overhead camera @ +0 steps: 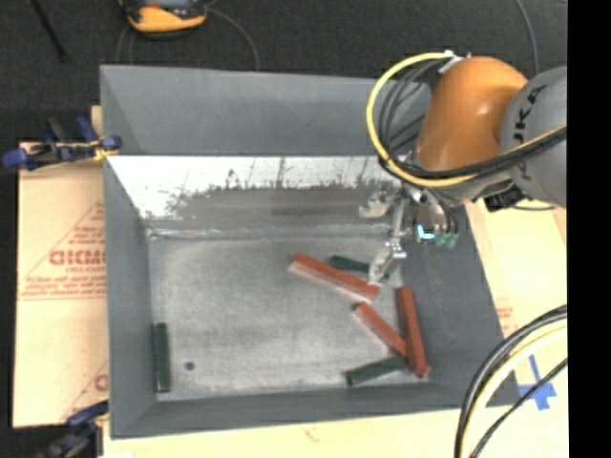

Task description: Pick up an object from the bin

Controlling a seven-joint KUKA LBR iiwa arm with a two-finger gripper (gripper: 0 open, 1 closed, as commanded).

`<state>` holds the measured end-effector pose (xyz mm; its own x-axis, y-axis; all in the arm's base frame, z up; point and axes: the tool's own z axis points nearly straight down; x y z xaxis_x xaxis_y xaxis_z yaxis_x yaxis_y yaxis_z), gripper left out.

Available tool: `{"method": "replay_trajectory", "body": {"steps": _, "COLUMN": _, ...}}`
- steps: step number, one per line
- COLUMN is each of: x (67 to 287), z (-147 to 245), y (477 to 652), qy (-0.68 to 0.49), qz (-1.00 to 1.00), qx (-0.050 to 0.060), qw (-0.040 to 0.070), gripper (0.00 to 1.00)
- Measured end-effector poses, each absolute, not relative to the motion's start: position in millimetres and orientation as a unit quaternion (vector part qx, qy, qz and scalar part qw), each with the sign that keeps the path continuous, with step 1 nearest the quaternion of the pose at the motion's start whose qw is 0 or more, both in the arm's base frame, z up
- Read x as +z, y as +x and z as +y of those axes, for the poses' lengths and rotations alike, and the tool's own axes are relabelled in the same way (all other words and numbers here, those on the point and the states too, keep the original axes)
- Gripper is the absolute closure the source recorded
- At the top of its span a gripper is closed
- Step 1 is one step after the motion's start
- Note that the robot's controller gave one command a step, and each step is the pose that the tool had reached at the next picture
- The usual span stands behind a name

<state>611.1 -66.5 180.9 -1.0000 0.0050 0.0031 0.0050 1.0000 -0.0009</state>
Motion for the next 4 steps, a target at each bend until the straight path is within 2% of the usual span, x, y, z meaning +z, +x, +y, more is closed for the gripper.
{"method": "replay_trajectory", "body": {"steps": 1, "x": 185, "z": -67, "y": 612.8, "qy": -0.002, "qz": -1.0, "qx": 0.001, "qw": -0.002, "gripper": 0.0}}
{"method": "replay_trajectory", "body": {"steps": 2, "x": 165, "z": -65, "y": 617.1, "qy": -0.031, "qz": -1.0, "qx": 0.0, "qw": -0.006, "gripper": 0.0}}
{"method": "replay_trajectory", "body": {"steps": 3, "x": 140, "z": -60, "y": 624.6, "qy": -0.068, "qz": -0.998, "qx": 0.0, "qw": 0.0, "gripper": 0.0}}
{"method": "replay_trajectory", "body": {"steps": 4, "x": 138, "z": -61, "y": 628.0, "qy": -0.072, "qz": -0.997, "qx": 0.0, "qw": -0.003, "gripper": 0.0}}
